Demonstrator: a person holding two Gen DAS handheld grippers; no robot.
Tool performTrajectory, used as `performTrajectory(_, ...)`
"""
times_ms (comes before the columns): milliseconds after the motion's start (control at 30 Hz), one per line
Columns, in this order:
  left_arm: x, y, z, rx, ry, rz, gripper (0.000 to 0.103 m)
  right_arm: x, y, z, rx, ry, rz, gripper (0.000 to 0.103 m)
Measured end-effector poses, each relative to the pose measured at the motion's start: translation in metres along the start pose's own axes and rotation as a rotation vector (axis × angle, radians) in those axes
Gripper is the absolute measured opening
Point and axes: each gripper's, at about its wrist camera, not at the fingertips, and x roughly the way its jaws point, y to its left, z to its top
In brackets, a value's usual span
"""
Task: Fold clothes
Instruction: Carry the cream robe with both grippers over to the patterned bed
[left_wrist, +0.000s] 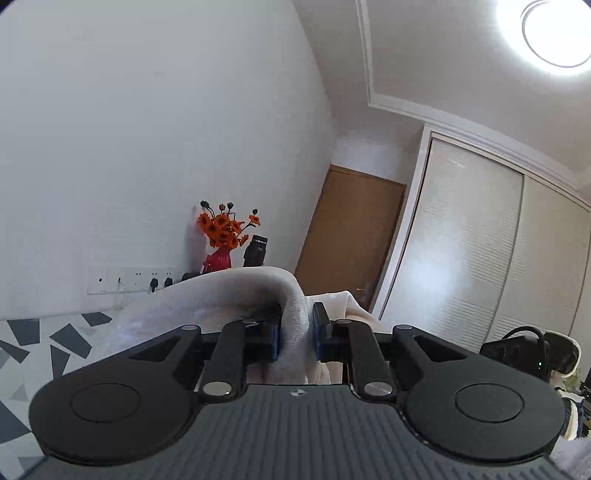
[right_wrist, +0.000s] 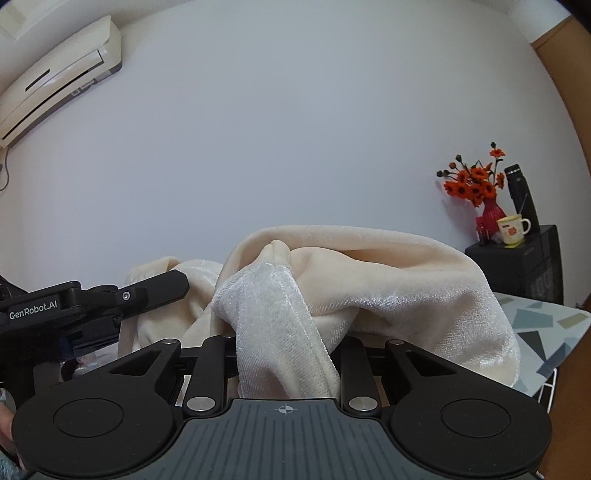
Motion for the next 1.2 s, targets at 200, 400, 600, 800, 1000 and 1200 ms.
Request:
performTrajectory(200,0.049,0.022,0.011,0.004,-0.012,0.073,0.018,0.061,-0.031,0.017,0.002,-0.003,0.067,0.02)
performTrajectory(400,0.124,0.025,0.012,0.009,-0.031,0.209,0.018,0.137,-0.098,0.035,0.023,0.017,0.173,0.02)
performTrajectory(600,0.219,0.03,0.012,-0.069,0.0,0.395,0.018,0.253,-0.193,0.067,0.031,0.113,0.238,0.02)
performTrajectory(800,0.292,0.074,-0.014,-0.221,0.104,0.568,0.018,0.35,-0.259,0.06,0.011,0.231,0.24,0.02)
performTrajectory(1000,0.327,0.124,-0.066,-0.334,0.292,0.685,0.018,0.408,-0.299,-0.005,0.004,0.47,0.144,0.021)
performTrajectory(1200,0.356,0.137,-0.091,-0.323,0.381,0.709,0.018,0.419,-0.299,-0.058,-0.029,0.641,0.138,0.022)
